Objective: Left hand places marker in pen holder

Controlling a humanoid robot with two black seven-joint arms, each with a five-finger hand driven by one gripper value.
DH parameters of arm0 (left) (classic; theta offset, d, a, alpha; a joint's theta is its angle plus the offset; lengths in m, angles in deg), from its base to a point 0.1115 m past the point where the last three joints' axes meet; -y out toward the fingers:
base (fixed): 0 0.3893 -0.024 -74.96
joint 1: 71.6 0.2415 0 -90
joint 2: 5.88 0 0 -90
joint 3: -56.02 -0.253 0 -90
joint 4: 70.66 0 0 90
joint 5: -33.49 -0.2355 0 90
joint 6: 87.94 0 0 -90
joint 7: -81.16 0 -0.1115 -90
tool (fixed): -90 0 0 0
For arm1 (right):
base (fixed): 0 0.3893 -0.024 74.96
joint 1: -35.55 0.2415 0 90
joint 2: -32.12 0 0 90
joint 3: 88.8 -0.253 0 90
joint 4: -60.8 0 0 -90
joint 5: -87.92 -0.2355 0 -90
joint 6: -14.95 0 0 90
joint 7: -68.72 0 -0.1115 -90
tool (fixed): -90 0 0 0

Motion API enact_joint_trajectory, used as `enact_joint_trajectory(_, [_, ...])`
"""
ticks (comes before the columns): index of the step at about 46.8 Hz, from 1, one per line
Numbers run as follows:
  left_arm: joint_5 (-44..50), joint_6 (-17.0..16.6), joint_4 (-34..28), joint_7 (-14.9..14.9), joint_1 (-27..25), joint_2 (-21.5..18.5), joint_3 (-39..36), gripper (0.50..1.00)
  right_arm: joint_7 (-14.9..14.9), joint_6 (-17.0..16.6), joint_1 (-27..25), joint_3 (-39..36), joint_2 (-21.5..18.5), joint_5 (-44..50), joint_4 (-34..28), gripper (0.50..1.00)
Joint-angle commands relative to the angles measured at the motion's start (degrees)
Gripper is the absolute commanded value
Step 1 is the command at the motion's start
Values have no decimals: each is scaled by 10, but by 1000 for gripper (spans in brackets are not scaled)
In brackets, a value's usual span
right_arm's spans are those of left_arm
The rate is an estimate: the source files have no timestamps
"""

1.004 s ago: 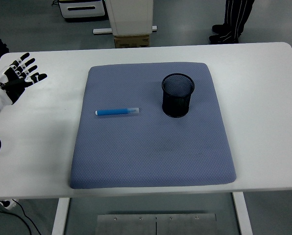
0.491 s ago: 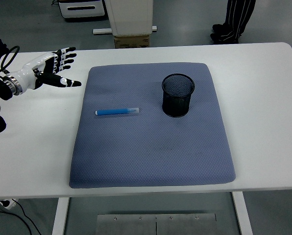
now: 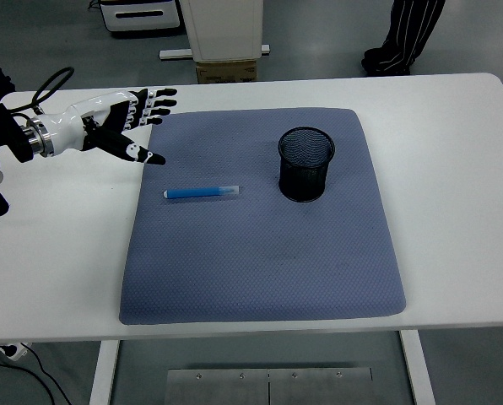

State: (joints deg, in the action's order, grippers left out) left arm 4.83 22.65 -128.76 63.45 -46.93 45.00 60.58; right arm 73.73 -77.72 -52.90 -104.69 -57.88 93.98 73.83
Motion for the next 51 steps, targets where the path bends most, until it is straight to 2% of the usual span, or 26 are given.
enact_joint_trajectory(1, [-8, 0, 2, 0, -3, 5, 0, 1000, 0, 0, 0, 0, 0, 0, 0, 1000])
enact_joint_trajectory(9, [-8, 4, 2, 7, -19, 3, 0, 1000, 0, -1, -1, 0, 0, 0, 0, 1000])
enact_joint_trajectory(17, [99, 7, 2, 8, -20, -3, 1, 1000, 0, 0, 0, 0, 0, 0, 1, 1000])
enact_joint_trajectory(18, [132, 16, 2, 7, -18, -3, 0, 1000, 0, 0, -1, 0, 0, 0, 0, 1000])
enact_joint_trajectory(24, [133, 18, 4, 6, -17, 0, 0, 1000, 0, 0, 0, 0, 0, 0, 1, 1000])
enact_joint_trajectory(29, [78, 7, 4, 8, -20, 7, -28, 1000, -1, 0, 0, 0, 0, 0, 0, 1000])
enact_joint_trajectory(37, [-58, -55, 4, 8, -21, 26, -76, 1000, 0, -1, -1, 0, 0, 0, 0, 1000])
enact_joint_trajectory(51, [-133, -62, 4, 8, -45, 36, -103, 1000, 0, 0, 0, 0, 0, 0, 0, 1000])
